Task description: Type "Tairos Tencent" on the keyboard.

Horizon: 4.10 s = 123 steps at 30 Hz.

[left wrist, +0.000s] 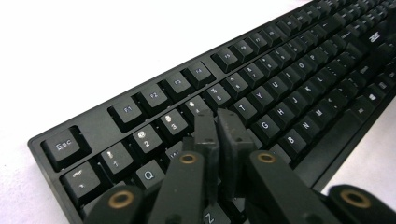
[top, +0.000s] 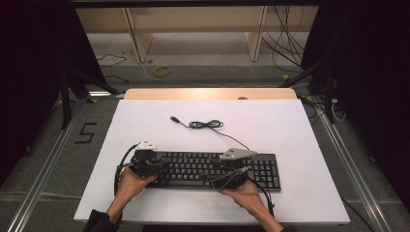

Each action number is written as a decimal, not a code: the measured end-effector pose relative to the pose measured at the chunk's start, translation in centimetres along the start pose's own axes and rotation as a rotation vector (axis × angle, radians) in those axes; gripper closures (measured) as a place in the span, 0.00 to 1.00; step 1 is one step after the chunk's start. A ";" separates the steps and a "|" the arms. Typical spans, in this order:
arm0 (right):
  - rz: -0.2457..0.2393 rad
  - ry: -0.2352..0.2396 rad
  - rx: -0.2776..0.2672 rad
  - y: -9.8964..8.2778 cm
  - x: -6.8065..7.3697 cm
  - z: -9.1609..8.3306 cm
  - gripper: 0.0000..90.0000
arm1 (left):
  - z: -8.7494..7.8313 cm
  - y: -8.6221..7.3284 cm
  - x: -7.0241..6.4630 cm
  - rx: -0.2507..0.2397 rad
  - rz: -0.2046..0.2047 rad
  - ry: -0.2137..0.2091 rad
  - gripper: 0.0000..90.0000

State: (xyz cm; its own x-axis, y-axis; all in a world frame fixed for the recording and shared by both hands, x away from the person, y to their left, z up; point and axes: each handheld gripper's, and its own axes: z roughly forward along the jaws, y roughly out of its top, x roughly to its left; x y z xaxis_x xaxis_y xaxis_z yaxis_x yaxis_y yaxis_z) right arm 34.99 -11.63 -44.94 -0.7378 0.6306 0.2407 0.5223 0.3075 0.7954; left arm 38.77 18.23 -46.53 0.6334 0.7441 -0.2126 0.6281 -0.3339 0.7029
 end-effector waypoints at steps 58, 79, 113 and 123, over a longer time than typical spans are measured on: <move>-0.035 0.032 0.033 0.9 1.4 1.8 0.49 | -2.4 -0.8 -0.9 -0.122 -0.038 -0.081 0.46; -0.052 0.041 0.081 1.4 1.7 3.7 0.78 | -3.3 -1.8 -1.2 -0.176 -0.038 -0.092 0.39; -0.085 0.008 0.166 0.7 1.9 6.3 1.00 | -3.9 -3.0 -1.5 -0.218 -0.030 -0.120 0.34; -0.091 -0.005 0.189 0.3 1.8 6.9 1.00 | -3.9 -3.1 -1.6 -0.221 -0.023 -0.125 0.33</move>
State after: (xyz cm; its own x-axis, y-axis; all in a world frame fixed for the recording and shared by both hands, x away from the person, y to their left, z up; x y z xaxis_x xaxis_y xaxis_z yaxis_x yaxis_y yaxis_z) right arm 36.76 -5.53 -48.10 -0.7837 0.5977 0.1690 0.5247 0.4914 0.6951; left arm 34.08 20.29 -45.72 0.6796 0.6681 -0.3029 0.5377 -0.1727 0.8253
